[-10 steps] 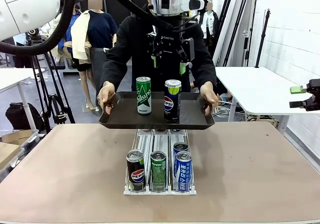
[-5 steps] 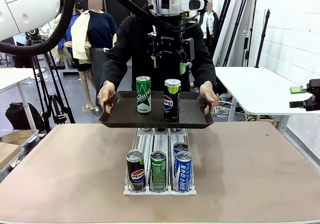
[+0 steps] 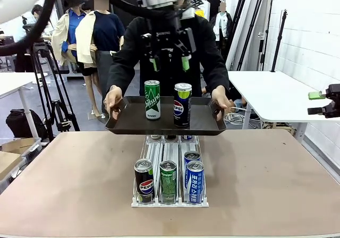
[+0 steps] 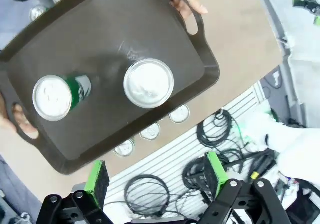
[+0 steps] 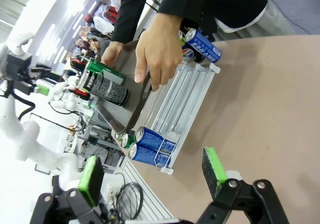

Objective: Retrieve and hand over the desired beverage to the person.
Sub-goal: Place the picked can on the Handle tray extended by the person.

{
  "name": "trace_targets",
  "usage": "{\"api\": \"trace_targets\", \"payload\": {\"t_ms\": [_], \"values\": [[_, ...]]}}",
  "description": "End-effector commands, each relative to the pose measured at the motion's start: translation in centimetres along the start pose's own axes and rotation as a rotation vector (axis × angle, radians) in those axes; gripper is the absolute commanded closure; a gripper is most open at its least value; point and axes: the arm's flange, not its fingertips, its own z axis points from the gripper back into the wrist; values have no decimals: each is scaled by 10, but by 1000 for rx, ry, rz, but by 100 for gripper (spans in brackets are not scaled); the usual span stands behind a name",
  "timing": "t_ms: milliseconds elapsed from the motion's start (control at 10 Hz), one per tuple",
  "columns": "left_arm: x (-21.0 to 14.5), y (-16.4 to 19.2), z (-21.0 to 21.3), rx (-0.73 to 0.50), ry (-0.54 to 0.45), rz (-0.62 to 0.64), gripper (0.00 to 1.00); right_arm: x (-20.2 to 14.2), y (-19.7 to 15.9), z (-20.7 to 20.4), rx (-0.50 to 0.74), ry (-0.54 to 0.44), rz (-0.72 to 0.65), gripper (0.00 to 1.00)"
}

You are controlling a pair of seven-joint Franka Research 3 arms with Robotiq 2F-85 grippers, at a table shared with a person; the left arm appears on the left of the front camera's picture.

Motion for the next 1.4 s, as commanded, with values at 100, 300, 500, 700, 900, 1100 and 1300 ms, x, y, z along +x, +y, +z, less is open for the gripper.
{"api": "trace_targets", "payload": {"t_ms": [100,300,500,700,900,1100,1300], "values": [[-72,66,5,-84,-65,132,0,-1,1,-1,13,-6,2,0],[-105,115,26,-167,-107,243,0,-1,1,-1,13,-6,2,0],[-129,170,32,-221,-160,376,0,-1,1,-1,13,-6,2,0],[-156,220,42,-292,-221,460,0,-1,1,-1,13,-6,2,0],[-188,266,54,-344,-283,512,0,-1,1,-1,13,-6,2,0],[-206,300,39,-437,-288,502,0,-1,1,-1,13,-6,2,0],[-212,332,14,-554,-323,433,0,-1,1,-1,13,-6,2,0]]}}
